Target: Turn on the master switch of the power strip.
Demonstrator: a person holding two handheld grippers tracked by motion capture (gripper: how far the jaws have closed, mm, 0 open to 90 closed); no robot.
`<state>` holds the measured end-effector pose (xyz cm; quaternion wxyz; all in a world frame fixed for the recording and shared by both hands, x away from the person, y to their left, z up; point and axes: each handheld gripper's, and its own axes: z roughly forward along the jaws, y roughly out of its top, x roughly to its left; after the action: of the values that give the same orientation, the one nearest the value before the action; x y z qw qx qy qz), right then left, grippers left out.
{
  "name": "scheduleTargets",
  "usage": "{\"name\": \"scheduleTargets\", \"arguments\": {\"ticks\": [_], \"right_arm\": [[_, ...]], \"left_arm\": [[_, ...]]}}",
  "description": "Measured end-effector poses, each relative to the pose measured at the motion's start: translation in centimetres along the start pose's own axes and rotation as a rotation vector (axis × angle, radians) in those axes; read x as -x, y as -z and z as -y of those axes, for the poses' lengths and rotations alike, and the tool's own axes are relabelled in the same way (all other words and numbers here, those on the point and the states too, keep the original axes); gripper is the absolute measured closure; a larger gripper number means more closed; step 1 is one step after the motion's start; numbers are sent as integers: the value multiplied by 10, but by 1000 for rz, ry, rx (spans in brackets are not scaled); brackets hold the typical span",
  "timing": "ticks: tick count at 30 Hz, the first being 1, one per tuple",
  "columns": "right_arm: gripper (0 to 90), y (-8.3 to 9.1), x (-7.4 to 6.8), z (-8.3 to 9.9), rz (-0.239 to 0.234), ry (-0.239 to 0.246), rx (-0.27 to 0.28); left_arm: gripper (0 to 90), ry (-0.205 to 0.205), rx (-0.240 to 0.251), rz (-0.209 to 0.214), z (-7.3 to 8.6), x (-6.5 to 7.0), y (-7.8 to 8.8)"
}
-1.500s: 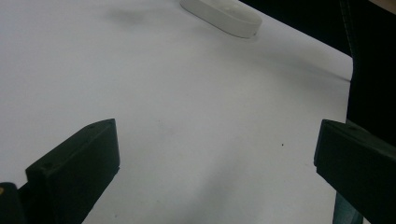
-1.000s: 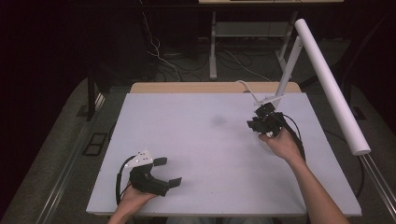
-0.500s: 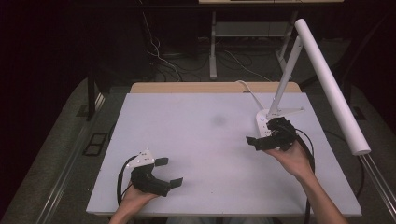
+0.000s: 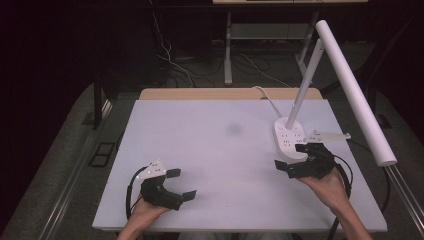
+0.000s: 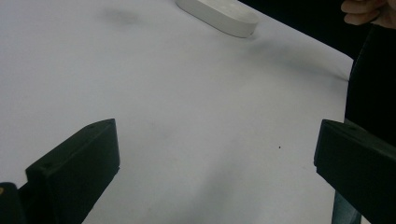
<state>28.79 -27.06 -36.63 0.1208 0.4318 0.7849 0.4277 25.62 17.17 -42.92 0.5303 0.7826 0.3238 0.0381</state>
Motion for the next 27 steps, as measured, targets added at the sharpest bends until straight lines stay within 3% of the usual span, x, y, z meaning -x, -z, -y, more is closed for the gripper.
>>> {"name": "scheduleTargets", "arguments": {"ticks": [15, 27], "right_arm": [[2, 12, -4, 41, -2, -36, 48], [2, -2, -6, 72, -1, -15, 47]], "left_arm": [[0, -1, 1, -6, 0, -2, 2], [0, -2, 5, 2, -1, -2, 1]]}}
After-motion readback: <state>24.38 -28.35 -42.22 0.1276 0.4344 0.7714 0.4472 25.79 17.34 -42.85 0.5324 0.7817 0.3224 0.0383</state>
